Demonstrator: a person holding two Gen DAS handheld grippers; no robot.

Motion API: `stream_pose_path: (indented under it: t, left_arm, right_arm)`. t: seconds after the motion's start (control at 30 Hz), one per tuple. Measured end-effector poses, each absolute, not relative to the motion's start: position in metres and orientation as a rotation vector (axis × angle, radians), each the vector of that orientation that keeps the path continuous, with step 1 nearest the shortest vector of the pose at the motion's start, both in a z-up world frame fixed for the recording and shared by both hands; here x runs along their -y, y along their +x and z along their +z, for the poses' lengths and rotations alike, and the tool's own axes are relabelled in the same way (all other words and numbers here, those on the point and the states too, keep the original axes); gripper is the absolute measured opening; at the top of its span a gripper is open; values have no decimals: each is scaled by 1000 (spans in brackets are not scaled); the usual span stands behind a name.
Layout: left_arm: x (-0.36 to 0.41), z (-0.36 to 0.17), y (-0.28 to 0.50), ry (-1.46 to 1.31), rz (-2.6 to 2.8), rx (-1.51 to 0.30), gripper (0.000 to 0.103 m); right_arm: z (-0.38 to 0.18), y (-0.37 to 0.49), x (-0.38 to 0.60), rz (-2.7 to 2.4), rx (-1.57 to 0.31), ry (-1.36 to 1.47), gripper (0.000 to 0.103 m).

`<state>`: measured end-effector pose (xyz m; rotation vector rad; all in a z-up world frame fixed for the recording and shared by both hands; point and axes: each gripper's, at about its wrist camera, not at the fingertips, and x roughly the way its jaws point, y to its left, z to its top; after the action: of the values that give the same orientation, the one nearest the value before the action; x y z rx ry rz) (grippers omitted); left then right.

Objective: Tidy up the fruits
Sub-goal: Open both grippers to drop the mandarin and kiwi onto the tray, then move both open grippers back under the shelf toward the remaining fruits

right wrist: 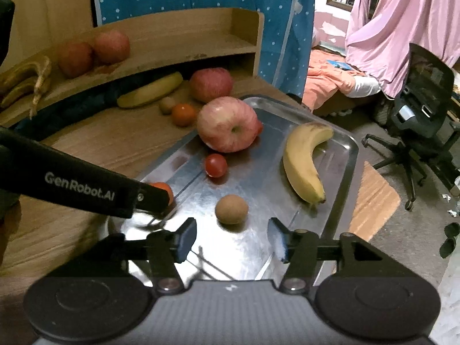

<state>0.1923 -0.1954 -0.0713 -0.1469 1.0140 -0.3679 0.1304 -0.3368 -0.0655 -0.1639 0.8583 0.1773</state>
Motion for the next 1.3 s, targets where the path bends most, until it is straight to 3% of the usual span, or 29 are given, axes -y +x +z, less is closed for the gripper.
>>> stream_pose_path:
  t: [0.2,0.5,0.67,1.3]
  left_arm:
    - [171,-57,170,-157,-347,-981,76]
    - [136,-48,137,-162,-305,-964,96]
    - [115,-48,122,-168,-272,-970,102]
    - [39,-59,100,-252,-60,-1037,102]
  right_arm:
    - [-50,103,326,158,-832,-155,82]
    - [-32,58,310,114,-825,-130,99]
    - [-30,42,303,70,-870,-126,102]
    - [-41,34,275,65,-1085,-17,103]
